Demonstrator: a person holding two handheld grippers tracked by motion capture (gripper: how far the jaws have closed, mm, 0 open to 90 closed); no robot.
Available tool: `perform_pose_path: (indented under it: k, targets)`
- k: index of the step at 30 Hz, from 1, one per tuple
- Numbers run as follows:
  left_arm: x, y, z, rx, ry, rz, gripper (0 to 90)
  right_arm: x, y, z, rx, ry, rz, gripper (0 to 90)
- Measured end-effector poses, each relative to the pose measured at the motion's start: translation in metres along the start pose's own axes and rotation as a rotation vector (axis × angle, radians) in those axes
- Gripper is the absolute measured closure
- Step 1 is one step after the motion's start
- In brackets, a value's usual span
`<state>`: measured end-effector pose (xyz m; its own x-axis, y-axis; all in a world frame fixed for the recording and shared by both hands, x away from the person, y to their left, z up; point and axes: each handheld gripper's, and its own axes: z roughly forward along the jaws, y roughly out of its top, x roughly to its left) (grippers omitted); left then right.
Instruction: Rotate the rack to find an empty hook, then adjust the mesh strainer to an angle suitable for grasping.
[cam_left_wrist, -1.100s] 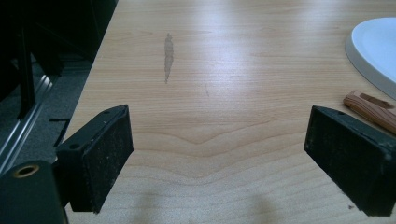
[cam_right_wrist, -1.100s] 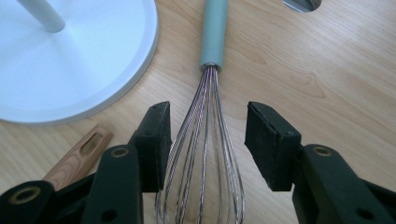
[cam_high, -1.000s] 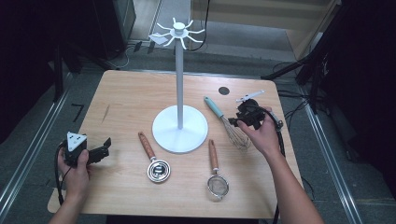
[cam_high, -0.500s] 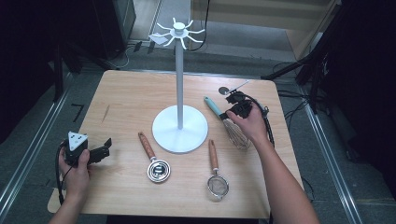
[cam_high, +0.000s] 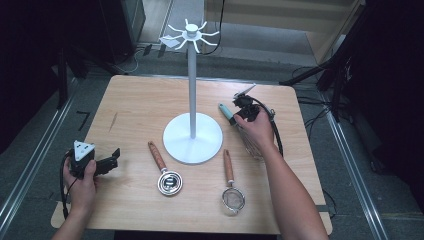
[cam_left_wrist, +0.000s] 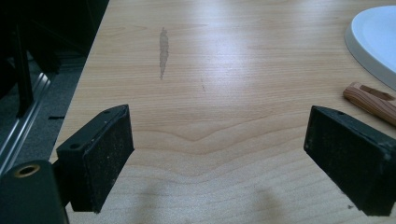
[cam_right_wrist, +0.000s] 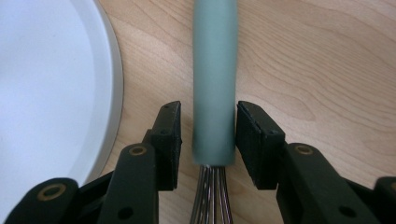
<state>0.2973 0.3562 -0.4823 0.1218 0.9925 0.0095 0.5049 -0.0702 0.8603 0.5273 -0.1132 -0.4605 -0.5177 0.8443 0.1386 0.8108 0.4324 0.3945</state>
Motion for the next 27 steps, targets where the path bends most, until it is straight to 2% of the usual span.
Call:
perform_pose_path:
  k: [5,8,12,14,19,24,27]
  targets:
    - [0.000,0.000,0.000,0.001,-0.003,0.000,8.8,0.004,0.003,0.010,-0.004,-0.031,0.004,61.8]
    - [0.000,0.000,0.000,0.001,-0.004,0.001,8.9,0.004,0.004,0.011,-0.006,-0.035,0.026,63.8]
    - [0.000,0.000,0.000,0.007,-0.004,0.002,8.9,0.010,0.004,0.011,-0.003,-0.089,0.022,66.2]
    - [0.000,0.000,0.001,0.009,-0.002,0.003,9.0,0.015,0.003,0.012,0.001,-0.131,-0.001,67.5]
    - [0.000,0.001,0.002,0.016,-0.012,0.003,9.1,0.016,0.004,0.011,0.020,-0.134,0.031,70.1]
    - [0.000,0.001,0.002,0.021,-0.013,0.003,9.2,0.019,0.002,0.011,0.001,-0.145,0.049,71.0]
    - [0.000,0.001,0.002,0.019,-0.017,0.000,9.1,0.017,-0.002,0.009,-0.005,-0.113,0.051,71.1]
